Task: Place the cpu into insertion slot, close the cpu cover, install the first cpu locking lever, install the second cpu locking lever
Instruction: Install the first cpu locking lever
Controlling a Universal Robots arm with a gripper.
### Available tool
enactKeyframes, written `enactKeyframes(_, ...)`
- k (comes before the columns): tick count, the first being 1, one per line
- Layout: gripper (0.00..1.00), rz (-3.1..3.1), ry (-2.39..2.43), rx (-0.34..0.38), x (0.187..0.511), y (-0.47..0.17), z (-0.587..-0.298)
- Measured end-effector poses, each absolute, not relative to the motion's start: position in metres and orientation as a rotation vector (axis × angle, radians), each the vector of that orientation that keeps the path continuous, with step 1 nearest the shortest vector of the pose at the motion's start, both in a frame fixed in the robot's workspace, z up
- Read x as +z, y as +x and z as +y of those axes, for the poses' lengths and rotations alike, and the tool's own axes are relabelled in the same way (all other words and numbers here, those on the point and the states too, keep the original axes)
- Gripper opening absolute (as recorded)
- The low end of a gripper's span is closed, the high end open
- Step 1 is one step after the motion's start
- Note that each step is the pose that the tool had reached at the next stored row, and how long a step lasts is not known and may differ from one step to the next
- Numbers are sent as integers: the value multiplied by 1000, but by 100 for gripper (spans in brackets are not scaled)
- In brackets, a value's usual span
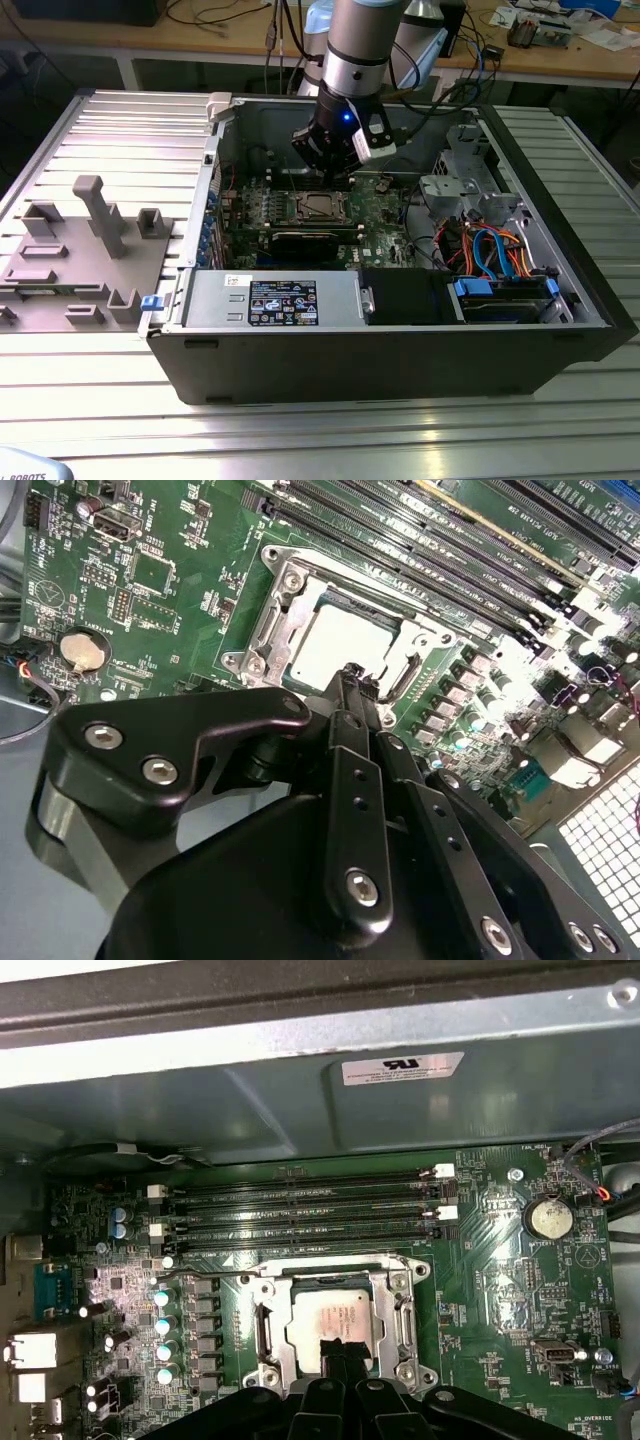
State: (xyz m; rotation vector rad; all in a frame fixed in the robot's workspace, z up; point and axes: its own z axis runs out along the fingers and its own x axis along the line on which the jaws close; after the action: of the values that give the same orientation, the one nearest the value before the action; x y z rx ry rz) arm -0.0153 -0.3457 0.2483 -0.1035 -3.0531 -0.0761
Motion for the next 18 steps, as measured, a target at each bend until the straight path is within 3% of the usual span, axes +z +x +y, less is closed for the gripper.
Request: enactKeyframes(18,11,-3053,9,-71,248,-15,-346)
